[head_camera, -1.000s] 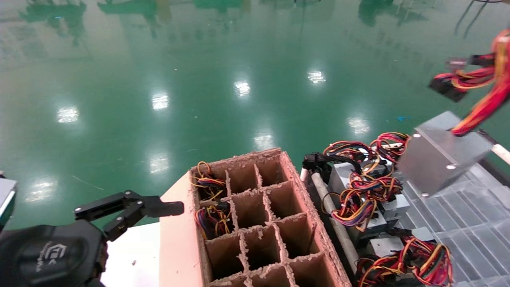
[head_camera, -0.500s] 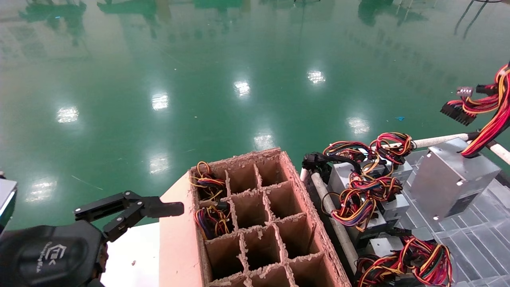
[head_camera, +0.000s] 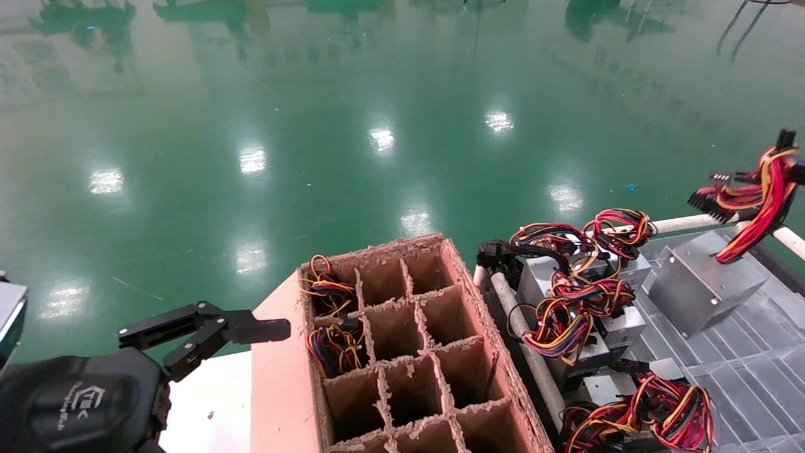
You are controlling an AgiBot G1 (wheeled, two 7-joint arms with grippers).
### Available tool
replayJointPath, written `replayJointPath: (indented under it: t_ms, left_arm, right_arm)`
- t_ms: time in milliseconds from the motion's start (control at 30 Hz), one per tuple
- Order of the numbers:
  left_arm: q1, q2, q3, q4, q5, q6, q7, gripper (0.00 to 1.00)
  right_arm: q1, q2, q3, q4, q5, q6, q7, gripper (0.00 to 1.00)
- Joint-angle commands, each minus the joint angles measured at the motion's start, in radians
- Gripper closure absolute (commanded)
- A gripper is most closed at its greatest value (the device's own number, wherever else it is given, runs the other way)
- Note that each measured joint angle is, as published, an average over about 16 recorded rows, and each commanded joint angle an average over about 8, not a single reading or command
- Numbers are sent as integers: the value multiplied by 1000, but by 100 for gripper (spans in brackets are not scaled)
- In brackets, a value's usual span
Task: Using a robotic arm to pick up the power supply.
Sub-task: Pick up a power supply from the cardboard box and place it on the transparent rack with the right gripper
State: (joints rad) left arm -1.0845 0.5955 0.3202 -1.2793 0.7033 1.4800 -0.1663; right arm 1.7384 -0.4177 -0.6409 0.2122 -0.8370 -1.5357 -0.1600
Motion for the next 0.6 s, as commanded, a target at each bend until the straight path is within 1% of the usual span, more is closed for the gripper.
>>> replayJointPath:
  t_ms: [33,400,600]
  left_arm:
    - [0,0,0,0,0,0,0,7]
    - [0,0,0,0,0,0,0,7]
    - [0,0,1,0,0,0,0,7]
  right_arm:
    - [0,-14,-4,-23,-6,5,-16,100]
    - [-1,-91,-13,-127,-23,59,-86,100]
    - [-8,-117,-8,-172,-15,79,-100,100]
